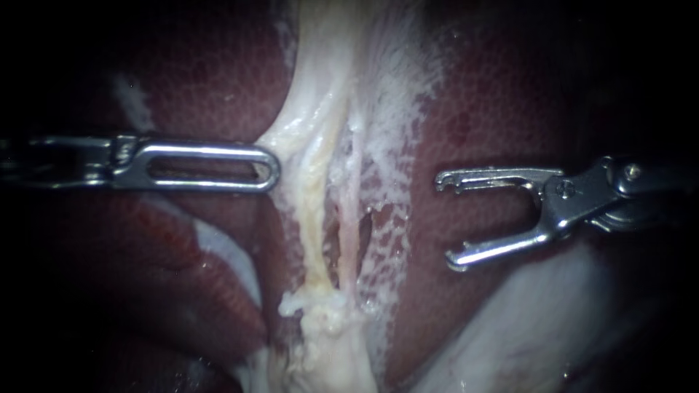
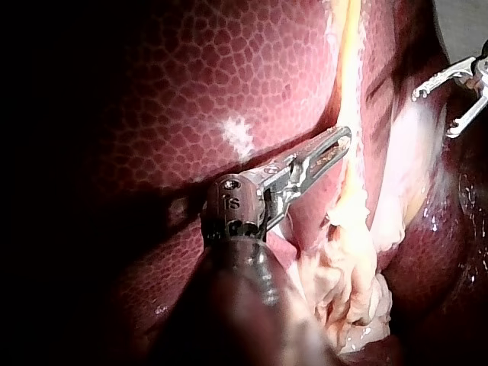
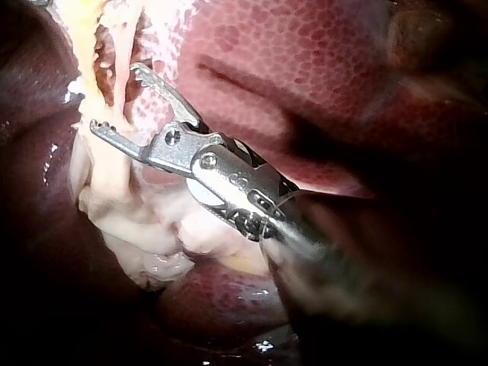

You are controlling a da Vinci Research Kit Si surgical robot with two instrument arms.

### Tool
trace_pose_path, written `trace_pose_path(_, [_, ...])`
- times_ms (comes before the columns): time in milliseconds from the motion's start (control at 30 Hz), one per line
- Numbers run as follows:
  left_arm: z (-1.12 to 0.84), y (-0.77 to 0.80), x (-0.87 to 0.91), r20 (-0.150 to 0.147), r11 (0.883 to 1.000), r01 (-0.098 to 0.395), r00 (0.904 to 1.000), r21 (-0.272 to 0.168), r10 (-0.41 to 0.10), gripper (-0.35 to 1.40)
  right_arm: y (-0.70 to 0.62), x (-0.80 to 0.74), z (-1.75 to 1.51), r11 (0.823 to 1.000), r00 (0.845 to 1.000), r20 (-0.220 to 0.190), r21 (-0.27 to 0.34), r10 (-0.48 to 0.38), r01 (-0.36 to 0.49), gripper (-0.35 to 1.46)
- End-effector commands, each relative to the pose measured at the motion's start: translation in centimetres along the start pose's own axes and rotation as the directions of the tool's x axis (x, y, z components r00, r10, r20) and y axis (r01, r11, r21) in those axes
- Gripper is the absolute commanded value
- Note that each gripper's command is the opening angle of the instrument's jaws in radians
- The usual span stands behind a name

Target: Going back first clip left tube

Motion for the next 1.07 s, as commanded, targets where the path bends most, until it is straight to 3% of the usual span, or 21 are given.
trace_pose_path(33, [0.03, 0.03, 0.03, 0.0, 1.0, 0.003, 1.0, -0.001, -0.003, -0.35, 0.0, 0.0, 0.0, 1.0, 1.0, 0.0, 0.0, 0.0, 0.0, 0.6])
trace_pose_path(267, [0.12, 0.18, 0.09, -0.001, 1.0, 0.009, 1.0, 0.001, -0.009, -0.35, -0.01, -0.01, 0.03, 1.0, 1.0, 0.0, -0.001, -0.001, 0.001, 0.6])
trace_pose_path(1067, [0.26, 0.1, 0.15, -0.002, 1.0, 0.007, 1.0, 0.004, -0.007, -0.35, -0.01, -0.03, 0.04, 1.0, 1.0, 0.001, -0.002, -0.002, 0.002, 0.6])
